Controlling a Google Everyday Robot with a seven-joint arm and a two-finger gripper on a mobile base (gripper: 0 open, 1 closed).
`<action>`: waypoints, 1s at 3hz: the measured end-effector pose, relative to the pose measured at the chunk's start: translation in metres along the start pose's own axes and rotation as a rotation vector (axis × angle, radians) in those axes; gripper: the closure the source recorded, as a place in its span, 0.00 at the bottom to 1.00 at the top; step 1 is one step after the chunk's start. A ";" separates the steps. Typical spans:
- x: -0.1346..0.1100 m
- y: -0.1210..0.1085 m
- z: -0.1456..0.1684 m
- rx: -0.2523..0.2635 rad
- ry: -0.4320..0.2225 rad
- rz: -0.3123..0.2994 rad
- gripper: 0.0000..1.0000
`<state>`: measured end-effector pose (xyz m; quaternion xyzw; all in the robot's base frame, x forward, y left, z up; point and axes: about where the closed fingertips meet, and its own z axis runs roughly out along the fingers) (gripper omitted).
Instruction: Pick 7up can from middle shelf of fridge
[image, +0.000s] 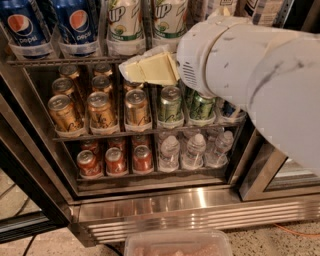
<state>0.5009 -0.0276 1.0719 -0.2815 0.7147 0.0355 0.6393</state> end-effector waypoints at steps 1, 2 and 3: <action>-0.005 -0.001 0.012 0.008 -0.041 -0.003 0.00; -0.008 -0.013 0.044 0.018 -0.120 -0.001 0.00; -0.008 -0.013 0.044 0.018 -0.121 -0.001 0.00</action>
Offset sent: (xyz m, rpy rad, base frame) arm 0.0676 0.0171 -0.0090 0.0664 -0.0991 0.0056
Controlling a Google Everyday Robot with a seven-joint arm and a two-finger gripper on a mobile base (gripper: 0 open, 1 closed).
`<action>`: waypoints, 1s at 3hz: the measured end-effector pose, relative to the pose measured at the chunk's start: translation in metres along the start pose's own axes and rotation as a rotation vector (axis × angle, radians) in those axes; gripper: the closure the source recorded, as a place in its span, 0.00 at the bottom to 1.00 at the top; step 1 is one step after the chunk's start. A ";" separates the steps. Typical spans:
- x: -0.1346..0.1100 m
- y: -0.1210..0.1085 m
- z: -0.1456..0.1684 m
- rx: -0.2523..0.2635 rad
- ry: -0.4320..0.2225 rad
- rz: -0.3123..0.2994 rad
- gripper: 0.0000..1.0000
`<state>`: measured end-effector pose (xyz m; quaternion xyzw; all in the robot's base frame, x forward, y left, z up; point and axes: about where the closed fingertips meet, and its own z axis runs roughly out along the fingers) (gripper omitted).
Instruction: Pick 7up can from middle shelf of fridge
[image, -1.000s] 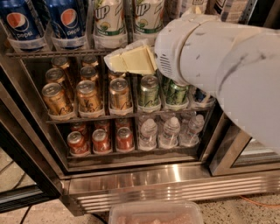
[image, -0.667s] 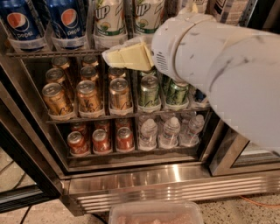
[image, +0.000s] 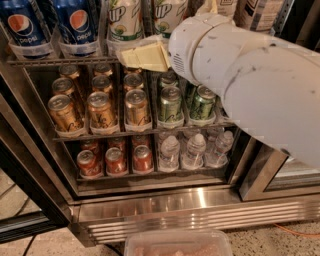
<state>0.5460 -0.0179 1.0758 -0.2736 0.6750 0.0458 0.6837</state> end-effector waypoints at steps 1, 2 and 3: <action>-0.004 -0.001 0.001 0.004 -0.012 -0.017 0.00; -0.006 -0.003 0.002 0.010 -0.022 -0.033 0.16; -0.003 -0.005 0.004 0.014 -0.026 -0.039 0.28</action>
Offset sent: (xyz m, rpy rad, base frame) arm 0.0138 -0.0013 0.0008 -0.0292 -0.0468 -0.0097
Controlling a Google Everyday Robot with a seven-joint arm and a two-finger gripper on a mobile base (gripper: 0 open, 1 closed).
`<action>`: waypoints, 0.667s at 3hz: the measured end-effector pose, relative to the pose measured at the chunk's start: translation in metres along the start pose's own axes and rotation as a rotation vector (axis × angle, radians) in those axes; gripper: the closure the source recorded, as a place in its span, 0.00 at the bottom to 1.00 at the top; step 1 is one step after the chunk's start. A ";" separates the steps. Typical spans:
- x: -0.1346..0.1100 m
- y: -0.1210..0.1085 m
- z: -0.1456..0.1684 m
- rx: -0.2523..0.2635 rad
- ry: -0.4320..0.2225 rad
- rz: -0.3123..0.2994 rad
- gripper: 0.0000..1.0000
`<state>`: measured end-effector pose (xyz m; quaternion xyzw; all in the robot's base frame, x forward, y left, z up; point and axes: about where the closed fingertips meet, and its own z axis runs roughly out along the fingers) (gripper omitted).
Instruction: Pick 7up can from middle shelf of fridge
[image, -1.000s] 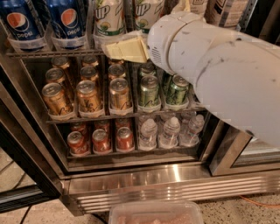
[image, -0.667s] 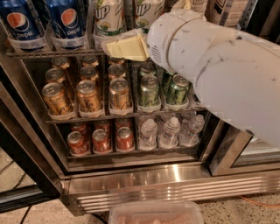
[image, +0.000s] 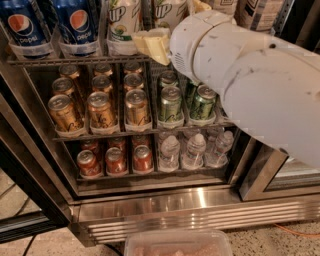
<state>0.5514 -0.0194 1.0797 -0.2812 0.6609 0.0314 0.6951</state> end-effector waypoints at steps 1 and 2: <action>0.005 -0.003 0.001 0.008 0.000 -0.002 0.28; 0.011 -0.011 -0.002 0.030 -0.003 -0.014 0.21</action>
Offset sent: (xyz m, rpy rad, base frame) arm 0.0166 -0.0117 -0.0092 -0.0161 -0.0313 -0.0661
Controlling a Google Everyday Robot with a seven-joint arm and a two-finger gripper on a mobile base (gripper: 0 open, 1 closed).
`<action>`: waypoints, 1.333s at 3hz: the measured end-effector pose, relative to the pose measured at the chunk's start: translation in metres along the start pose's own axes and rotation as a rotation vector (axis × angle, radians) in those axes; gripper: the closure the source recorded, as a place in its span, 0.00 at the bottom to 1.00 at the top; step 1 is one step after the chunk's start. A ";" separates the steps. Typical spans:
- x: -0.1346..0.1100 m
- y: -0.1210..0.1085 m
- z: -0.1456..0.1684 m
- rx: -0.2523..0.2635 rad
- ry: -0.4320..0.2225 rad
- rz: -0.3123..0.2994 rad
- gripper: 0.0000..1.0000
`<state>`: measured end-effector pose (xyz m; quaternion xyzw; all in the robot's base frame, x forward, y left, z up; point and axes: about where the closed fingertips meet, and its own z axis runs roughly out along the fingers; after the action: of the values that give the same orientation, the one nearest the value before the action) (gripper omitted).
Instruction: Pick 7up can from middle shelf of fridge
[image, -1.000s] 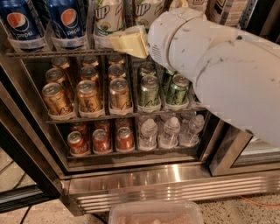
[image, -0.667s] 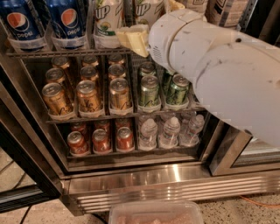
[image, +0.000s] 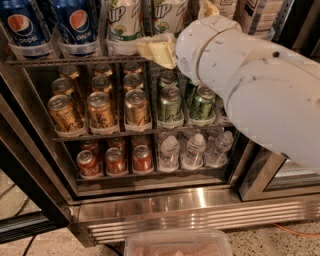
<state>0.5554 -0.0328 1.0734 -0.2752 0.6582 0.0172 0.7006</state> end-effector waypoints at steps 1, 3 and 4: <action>0.000 -0.009 0.000 0.027 -0.019 -0.014 0.20; -0.011 -0.009 0.014 0.053 -0.076 -0.015 0.26; -0.011 -0.006 0.018 0.057 -0.082 -0.011 0.27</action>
Offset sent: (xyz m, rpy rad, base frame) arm 0.0245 0.0071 0.0173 0.0069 -0.0888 -0.0364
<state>0.5725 -0.0268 1.0851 -0.2578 0.6275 0.0056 0.7347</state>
